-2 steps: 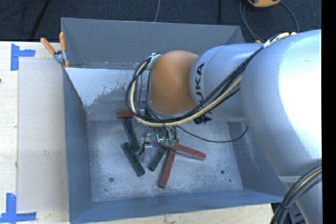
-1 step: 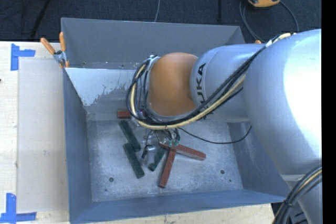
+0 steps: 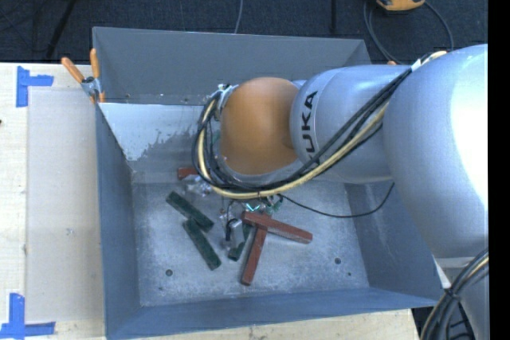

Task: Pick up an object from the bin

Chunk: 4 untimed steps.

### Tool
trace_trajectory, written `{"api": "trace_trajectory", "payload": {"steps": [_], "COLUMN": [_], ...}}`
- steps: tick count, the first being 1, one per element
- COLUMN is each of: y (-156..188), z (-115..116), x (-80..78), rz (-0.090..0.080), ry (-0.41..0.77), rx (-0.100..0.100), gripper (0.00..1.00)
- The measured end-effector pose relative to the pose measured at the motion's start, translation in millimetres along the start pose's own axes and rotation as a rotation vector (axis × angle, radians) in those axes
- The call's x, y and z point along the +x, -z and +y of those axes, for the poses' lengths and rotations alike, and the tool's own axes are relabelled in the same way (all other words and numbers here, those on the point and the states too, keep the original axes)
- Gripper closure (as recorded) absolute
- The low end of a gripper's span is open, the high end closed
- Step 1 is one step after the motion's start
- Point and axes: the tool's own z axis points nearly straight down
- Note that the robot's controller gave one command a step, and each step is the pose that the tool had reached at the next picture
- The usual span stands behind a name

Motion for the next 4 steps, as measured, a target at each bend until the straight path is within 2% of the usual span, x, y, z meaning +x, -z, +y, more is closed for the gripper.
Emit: {"api": "trace_trajectory", "payload": {"steps": [1, 2, 3, 4], "y": [1.1, -2.6, -2.5, 130.7], "z": [0.0, 30.8, 30.6, 47.5], "x": [-3.6, -36.6, -36.5, -16.4], "rz": [-0.001, -0.002, -0.002, -0.001], "ry": [0.028, 0.668, 0.666, 0.806], "rx": [0.0, -0.002, -0.002, -0.002], "gripper": [0.0, 1.0, 1.0, 1.0]}}
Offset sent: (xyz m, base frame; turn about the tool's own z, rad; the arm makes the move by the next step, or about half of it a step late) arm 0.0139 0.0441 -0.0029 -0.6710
